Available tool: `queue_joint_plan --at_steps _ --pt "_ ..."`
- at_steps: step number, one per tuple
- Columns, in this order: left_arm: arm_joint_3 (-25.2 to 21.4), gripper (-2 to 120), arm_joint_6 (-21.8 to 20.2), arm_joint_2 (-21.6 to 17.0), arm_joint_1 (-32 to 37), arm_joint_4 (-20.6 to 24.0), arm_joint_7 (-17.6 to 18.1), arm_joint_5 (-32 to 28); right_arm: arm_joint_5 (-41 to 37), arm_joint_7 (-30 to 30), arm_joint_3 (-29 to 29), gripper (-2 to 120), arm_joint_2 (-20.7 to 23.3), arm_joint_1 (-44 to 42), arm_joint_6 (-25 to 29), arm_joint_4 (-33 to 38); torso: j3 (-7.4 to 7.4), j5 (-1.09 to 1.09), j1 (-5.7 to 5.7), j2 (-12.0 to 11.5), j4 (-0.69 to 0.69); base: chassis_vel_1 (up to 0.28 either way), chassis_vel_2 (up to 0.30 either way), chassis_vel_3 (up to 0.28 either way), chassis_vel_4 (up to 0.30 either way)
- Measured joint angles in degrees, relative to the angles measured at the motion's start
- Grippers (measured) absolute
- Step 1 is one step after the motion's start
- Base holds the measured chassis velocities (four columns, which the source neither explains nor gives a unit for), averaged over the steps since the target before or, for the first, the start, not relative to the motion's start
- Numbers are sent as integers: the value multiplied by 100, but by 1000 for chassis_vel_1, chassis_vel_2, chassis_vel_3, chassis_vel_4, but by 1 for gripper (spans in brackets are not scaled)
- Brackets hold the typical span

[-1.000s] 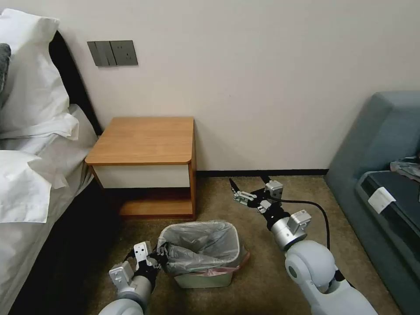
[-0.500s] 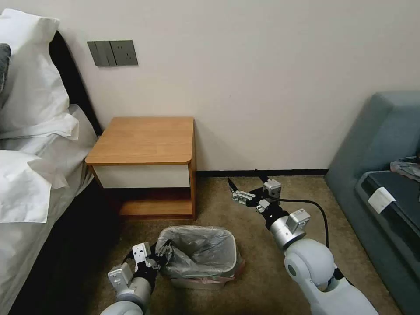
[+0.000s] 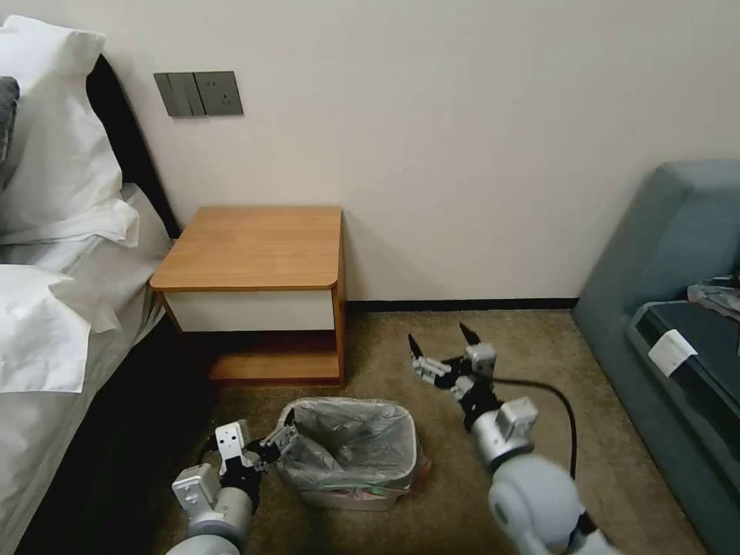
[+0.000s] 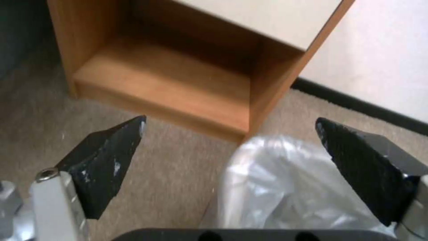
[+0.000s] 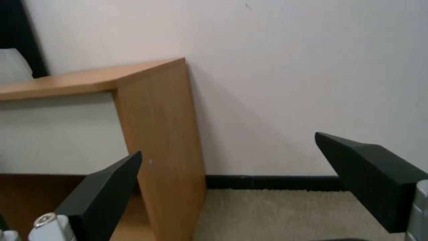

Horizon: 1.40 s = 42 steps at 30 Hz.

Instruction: Pick up the garbage bag from the table and place it over the trash can.

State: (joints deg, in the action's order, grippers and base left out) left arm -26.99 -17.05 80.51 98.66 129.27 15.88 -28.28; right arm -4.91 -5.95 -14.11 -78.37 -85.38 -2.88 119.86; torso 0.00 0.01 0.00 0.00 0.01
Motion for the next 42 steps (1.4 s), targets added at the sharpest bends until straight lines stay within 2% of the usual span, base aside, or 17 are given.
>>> queue_joint_plan --at_steps 2,3,4,6,7,8,10,16,42 --pt "-24 99 489 25 6 -114 -299 459 171 -9 15 100 -179 -169 253 -106 0 0 0 0 0 0 0 0 0" --pt "-24 99 489 25 6 -114 -299 459 171 -9 15 100 -179 -169 253 -106 0 0 0 0 0 0 0 0 0" --pt "-62 98 828 32 14 -252 -497 697 232 -17 8 100 -233 -214 339 -157 0 -1 0 0 0 0 0 0 0" --pt "-180 97 1802 44 14 -565 -1033 1044 435 -69 -70 100 -300 -264 502 -290 0 0 0 0 -1 0 0 0 0" --pt "-180 97 1802 44 14 -565 -1033 1044 435 -69 -70 100 -300 -264 502 -290 0 0 0 0 -1 0 0 0 0" --pt "-221 97 2181 53 12 -728 -1242 1269 537 -108 -133 100 -318 -278 552 -358 0 -1 0 0 -1 0 0 0 0" --pt "-243 96 2468 49 17 -869 -1434 1525 673 -201 -286 100 -356 -295 661 -477 -1 1 0 0 -1 0 0 0 0" --pt "-295 95 2684 -5 1 -977 -1473 1623 712 -240 -550 100 -393 -370 821 -636 -1 0 0 0 0 0 0 0 0" --pt "-291 93 2636 -11 -2 -974 -1438 1584 699 -231 -562 100 -381 -360 828 -643 -1 -1 0 0 -1 0 0 0 0"
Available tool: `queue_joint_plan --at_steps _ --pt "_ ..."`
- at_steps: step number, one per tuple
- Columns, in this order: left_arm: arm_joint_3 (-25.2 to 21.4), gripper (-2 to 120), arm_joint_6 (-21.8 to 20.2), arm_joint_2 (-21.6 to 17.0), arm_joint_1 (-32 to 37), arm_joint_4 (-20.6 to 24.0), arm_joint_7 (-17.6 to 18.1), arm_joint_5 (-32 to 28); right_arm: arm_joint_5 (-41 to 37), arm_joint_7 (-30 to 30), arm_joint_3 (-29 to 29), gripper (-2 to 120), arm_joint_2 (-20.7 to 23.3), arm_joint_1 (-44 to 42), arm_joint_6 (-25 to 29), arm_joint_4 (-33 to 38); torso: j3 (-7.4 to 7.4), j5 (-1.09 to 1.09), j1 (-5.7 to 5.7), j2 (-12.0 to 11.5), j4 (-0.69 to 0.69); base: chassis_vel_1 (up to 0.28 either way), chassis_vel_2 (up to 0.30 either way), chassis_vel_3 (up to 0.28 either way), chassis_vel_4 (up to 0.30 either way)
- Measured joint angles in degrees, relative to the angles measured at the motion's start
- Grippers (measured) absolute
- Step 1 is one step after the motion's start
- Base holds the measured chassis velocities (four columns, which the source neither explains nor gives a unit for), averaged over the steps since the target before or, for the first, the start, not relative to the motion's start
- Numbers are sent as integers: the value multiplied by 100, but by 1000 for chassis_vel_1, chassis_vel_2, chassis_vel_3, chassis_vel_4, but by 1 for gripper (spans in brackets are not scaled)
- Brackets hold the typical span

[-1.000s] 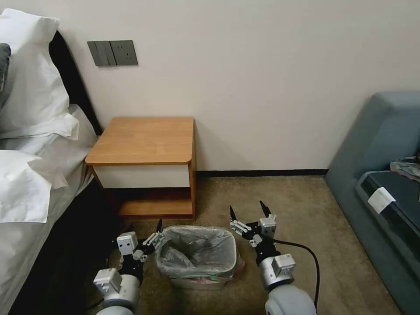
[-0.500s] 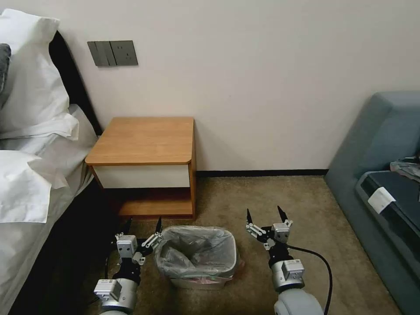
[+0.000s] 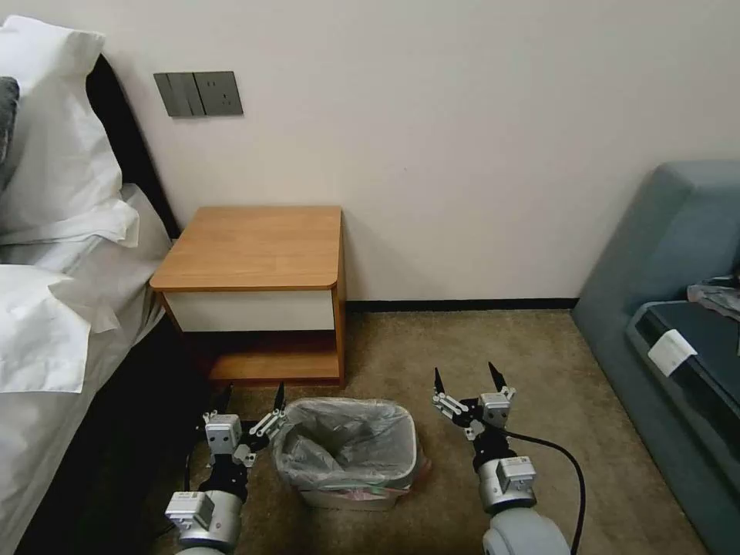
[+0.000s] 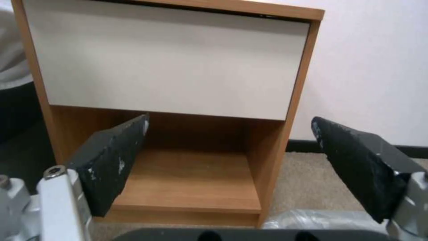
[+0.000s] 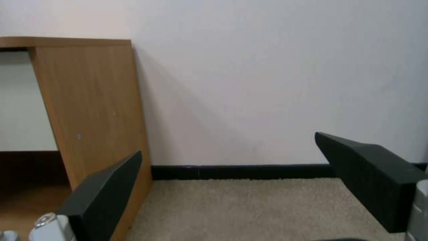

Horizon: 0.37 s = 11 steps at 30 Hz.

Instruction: Pick up the garbage bag from the table and place it over the trash can.

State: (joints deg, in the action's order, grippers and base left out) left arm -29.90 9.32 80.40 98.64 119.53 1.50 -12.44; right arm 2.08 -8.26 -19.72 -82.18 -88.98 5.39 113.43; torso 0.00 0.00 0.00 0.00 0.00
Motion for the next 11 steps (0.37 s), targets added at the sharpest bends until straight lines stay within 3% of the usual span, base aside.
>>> queue_joint_plan --at_steps 11 --pt "1 93 -8 0 0 4 6 -5 -4 3 4 100 2 4 -6 4 0 0 0 0 0 0 0 0 0"
